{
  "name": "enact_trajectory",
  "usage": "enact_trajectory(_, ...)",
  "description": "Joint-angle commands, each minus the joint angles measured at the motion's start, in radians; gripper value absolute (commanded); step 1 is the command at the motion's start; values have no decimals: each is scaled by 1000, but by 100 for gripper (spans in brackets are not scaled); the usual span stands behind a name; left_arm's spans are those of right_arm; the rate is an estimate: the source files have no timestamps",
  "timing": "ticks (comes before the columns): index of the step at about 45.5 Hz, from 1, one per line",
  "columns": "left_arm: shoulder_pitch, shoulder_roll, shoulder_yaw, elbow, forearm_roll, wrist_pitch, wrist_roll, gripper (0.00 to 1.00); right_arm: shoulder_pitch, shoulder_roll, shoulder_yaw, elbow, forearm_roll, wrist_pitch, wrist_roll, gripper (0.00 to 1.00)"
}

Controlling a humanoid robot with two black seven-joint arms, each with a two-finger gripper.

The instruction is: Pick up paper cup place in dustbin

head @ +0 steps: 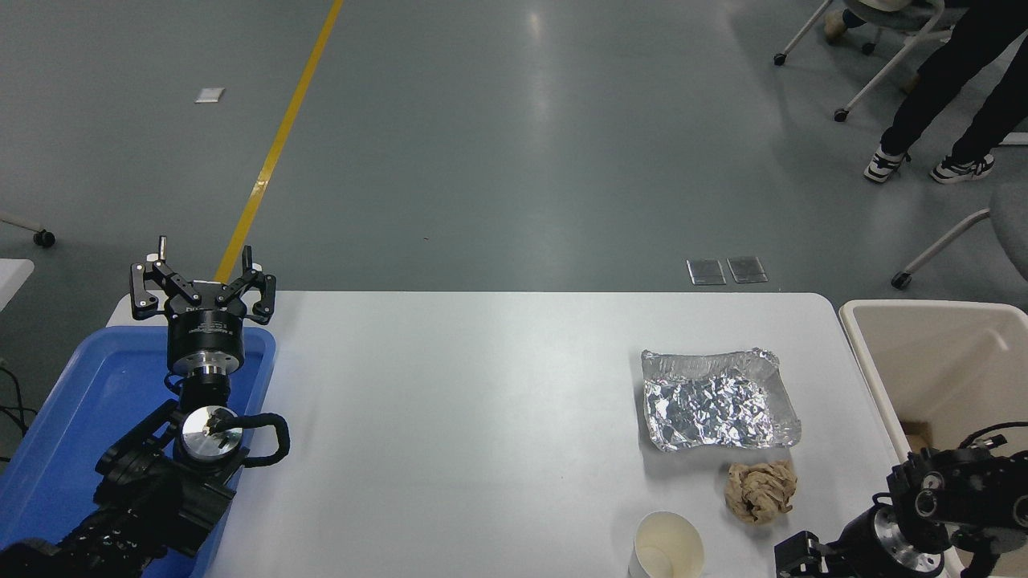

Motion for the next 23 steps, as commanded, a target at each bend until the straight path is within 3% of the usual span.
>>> enact_trajectory(1,-1,0,1,0,0,0,0,99,-6,6,3,-4,0,-1,0,100)
enact_trajectory(23,-1,2,4,0,0,0,-1,99,94,-15,1,34,7,11,-3,100)
